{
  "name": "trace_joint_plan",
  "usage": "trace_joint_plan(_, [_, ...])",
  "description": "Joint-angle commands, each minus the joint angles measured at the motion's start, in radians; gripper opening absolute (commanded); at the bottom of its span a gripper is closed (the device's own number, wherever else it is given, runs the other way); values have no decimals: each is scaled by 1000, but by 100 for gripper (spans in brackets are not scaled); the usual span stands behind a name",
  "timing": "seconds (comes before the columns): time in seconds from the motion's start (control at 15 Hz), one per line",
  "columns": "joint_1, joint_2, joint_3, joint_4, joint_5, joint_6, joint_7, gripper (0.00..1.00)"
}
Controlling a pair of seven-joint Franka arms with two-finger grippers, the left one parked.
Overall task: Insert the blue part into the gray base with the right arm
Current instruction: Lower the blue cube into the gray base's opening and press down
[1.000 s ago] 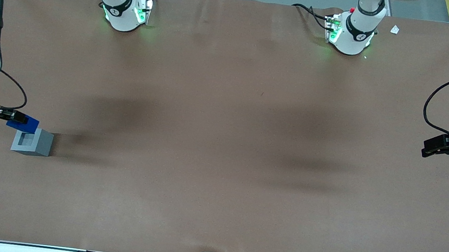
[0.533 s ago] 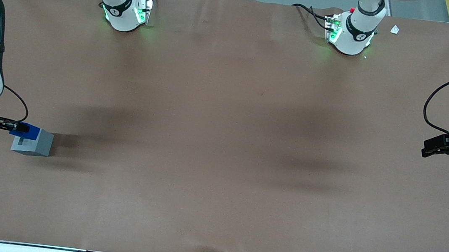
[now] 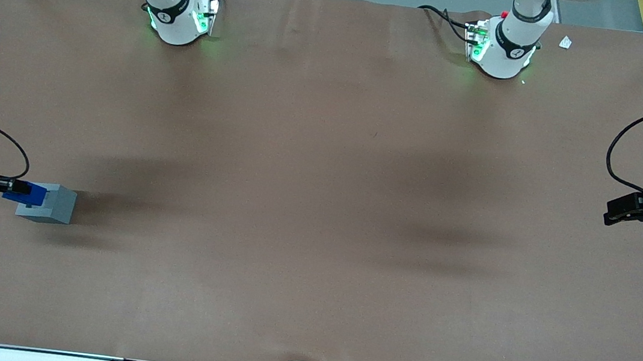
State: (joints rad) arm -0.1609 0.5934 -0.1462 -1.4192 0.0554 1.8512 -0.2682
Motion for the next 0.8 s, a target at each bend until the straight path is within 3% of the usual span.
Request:
trace_joint_plan(0.0, [-19, 22, 13, 29, -6, -12, -58, 4])
trace_joint_plan(0.73, [-22, 20, 13, -7, -6, 42, -77, 4])
